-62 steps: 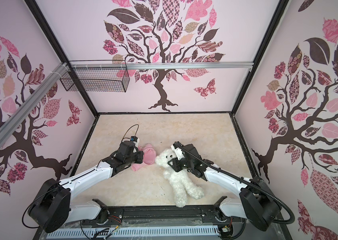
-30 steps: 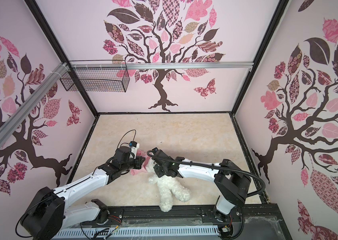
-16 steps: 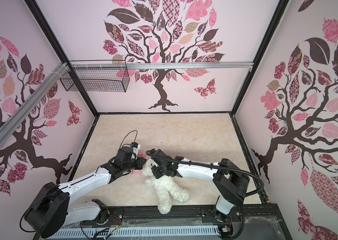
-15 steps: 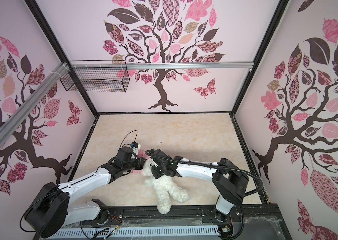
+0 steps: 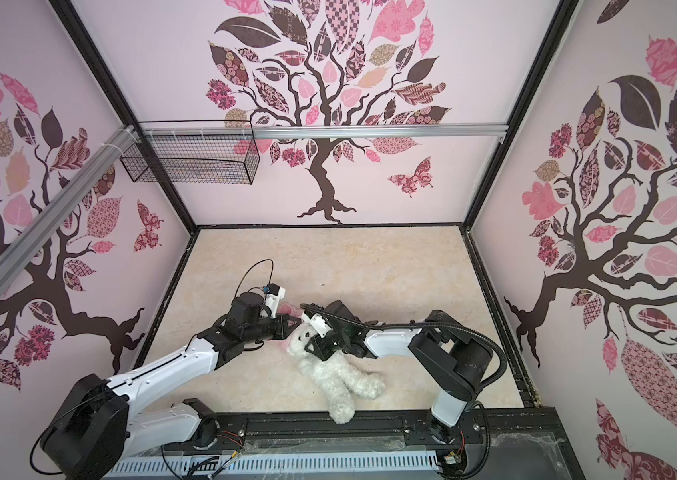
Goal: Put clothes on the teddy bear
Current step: 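Push bear's head into hoodie with right gripper while left holds hoodie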
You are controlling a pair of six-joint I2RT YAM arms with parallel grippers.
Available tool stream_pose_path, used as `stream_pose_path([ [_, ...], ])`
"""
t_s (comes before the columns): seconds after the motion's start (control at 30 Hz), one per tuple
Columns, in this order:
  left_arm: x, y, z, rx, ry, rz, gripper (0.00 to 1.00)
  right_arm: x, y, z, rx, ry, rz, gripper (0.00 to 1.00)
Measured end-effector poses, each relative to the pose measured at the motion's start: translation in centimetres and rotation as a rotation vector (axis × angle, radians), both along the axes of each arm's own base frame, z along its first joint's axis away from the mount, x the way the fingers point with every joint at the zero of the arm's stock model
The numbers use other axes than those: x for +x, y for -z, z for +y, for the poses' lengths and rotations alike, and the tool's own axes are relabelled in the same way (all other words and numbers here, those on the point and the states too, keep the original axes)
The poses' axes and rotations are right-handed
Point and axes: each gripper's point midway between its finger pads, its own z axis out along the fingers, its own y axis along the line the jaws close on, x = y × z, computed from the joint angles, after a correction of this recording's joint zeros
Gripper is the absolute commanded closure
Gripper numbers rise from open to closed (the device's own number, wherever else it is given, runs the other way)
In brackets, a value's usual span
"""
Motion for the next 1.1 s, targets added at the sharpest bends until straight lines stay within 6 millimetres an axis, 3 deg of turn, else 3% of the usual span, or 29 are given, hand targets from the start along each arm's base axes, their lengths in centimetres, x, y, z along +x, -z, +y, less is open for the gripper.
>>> stream_pose_path([
  [0.63, -3.4, -3.7, -3.4, -0.135, 0.166, -0.057, 1.00, 1.2, -2.2, 0.6, 0.227, 0.057, -0.010, 0.87],
  [0.87, -3.9, -3.9, -3.9, -0.154, 0.194, -0.057, 1.00, 1.4, -2.6, 0.5, 0.287, 0.096, 0.017, 0.87],
  [1.03, -4.5, -2.7, -3.8, -0.150, 0.196, -0.036, 1.00, 2.0, -3.1, 0.0, 0.321, 0.121, 0.034, 0.87],
  [1.1, -4.6, -2.5, -3.8, -0.158, 0.190, -0.031, 0.89, 2.2, -3.5, 0.0, 0.338, 0.122, 0.035, 0.87],
])
